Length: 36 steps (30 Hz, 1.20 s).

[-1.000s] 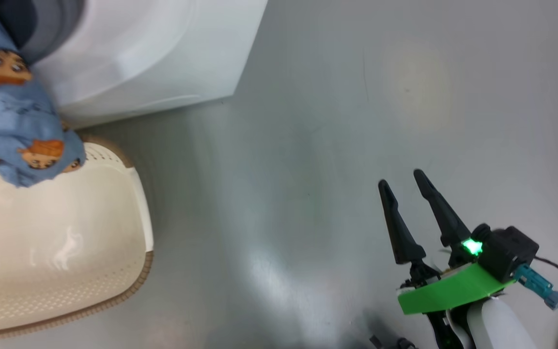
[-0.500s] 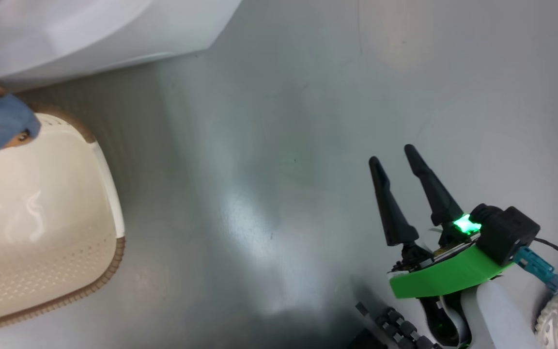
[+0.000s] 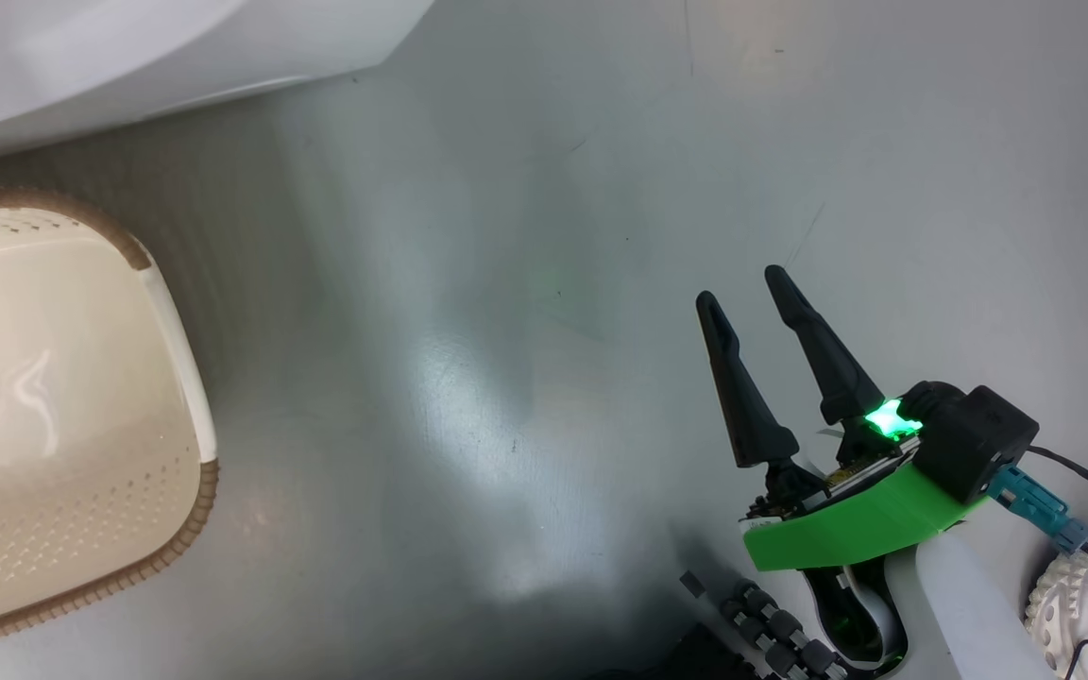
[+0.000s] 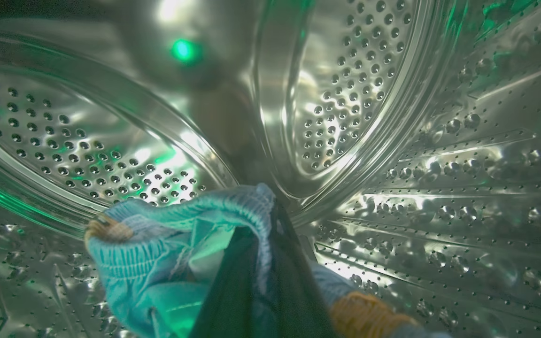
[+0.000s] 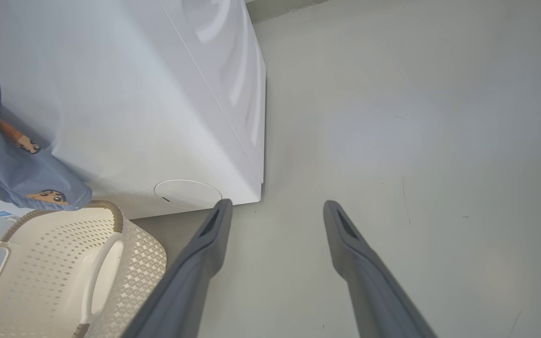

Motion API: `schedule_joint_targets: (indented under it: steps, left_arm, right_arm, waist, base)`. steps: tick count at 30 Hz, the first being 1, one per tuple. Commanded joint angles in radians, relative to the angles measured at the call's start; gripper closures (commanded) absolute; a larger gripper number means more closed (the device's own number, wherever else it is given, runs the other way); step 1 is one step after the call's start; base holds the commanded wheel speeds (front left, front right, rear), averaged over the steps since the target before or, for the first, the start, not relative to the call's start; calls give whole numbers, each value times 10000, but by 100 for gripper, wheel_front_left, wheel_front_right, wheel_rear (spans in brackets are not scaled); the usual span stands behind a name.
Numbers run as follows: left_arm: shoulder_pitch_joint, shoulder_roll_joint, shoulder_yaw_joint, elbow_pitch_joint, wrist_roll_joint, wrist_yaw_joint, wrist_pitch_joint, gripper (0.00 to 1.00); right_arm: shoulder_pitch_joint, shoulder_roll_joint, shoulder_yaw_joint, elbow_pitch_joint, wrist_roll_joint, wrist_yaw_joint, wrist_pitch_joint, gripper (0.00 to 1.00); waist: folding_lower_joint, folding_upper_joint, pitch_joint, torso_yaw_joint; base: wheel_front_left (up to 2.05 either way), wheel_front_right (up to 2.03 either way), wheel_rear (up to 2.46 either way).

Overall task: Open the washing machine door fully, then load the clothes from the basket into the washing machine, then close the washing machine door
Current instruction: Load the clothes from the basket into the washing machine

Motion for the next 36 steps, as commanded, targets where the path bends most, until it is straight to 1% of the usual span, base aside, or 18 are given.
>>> schedule_joint_targets:
  steps: [1,3,4,5,6,7,9,11,17,22,28,36]
  left_arm:
    - [-192,536,12,-80,-115,-12,-68,100]
    - [-216,521,-72,267,-329,-12,45,100]
    - [-240,518,-110,418,-422,-12,112,69]
    - [-258,486,-88,627,-576,-12,281,47]
    - [-295,473,-124,732,-652,-12,322,5]
    - [-333,496,-185,829,-663,-12,350,0]
    - [-367,466,-265,1042,-773,-12,488,0]
    - [-390,491,-427,1106,-731,-13,434,0]
    - [-202,305,-601,1329,-771,11,237,0]
    - [217,-36,-572,1355,-924,260,-257,0]
    - [1207,-427,-531,1258,-1190,481,-673,0]
    - [3231,-525,-386,48,-1515,752,-1159,0]
  right_arm:
    - [192,-5,167,-156,132,14,-48,0]
    - [185,-5,154,-135,119,14,-48,0]
    - [183,-5,142,-121,113,14,-48,0]
    - [180,-5,127,-109,104,14,-48,0]
    - [179,-5,111,-102,99,14,-48,0]
    - [173,-5,98,-96,87,14,-48,0]
    - [165,-5,71,-86,66,14,-48,0]
    - [145,-5,39,-87,47,14,-48,0]
    - [146,-5,-84,-69,-19,14,-48,0]
    - [201,-5,-273,-27,-138,14,-48,0]
    - [362,-5,-509,38,-323,14,-48,0]
    - [665,-5,-699,19,-510,14,-48,0]
  waist:
    - [0,-1,-2,17]
    - [0,-1,-20,43]
    - [0,-1,-31,59]
    - [0,-1,-49,78]
    - [0,-1,-56,100]
    - [0,-1,-65,124]
    - [0,-1,-98,182]
    - [0,-1,-132,249]
    - [0,-1,-377,475]
    - [0,-1,-788,734]
    - [0,-1,-1367,1063]
    - [0,-1,-2042,1349]
  base:
    - [0,0,0]
    - [0,0,0]
    - [0,0,0]
    - [0,0,0]
    - [0,0,0]
    - [0,0,0]
    - [0,0,0]
    - [0,0,0]
    - [0,0,0]
    - [0,0,0]
    - [0,0,0]
    - [0,0,0]
